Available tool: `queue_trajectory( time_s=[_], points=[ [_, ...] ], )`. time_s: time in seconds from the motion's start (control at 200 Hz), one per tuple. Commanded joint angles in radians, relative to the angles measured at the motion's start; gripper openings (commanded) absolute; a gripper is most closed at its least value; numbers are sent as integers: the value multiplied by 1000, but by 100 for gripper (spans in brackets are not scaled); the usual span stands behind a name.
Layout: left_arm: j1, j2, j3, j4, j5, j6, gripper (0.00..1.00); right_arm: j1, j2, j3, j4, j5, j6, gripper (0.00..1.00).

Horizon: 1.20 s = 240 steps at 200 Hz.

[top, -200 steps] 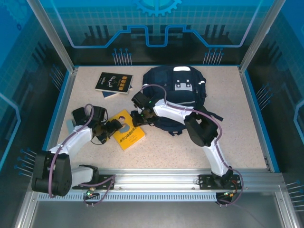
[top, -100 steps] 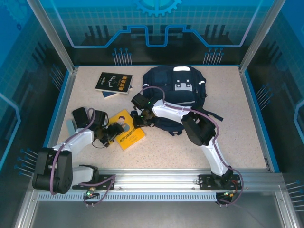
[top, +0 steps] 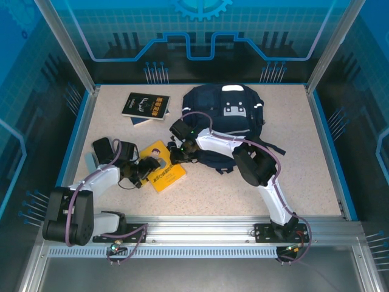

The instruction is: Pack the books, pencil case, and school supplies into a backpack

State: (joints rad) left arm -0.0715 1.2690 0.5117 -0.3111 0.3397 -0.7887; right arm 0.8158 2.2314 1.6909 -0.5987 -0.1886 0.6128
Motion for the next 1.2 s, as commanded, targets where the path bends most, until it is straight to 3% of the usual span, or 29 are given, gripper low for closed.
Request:
queue_trajectory(
  time_s=[0.0,0.22,0.51,0.715,1.01,1.196],
  points=[
    [-1,-4,-2,81,126,-20,78,13,38,-54,-26,-51,14,30],
    [0,-132,4,184,252,-54,69,-9,27,-81,9,-93,34,29],
    [-1,-216,-39,275,283,-140,66,-24,17,-95,36,-126,49,29],
    [-2,-206,-91,460,282,-243,65,-25,17,-110,46,-138,59,29],
    [-1,-195,-18,150,130,-121,50,-29,9,-122,51,-129,68,29],
    [-2,-185,-4,74,90,-79,26,-38,-28,-123,54,-135,71,33]
  ],
)
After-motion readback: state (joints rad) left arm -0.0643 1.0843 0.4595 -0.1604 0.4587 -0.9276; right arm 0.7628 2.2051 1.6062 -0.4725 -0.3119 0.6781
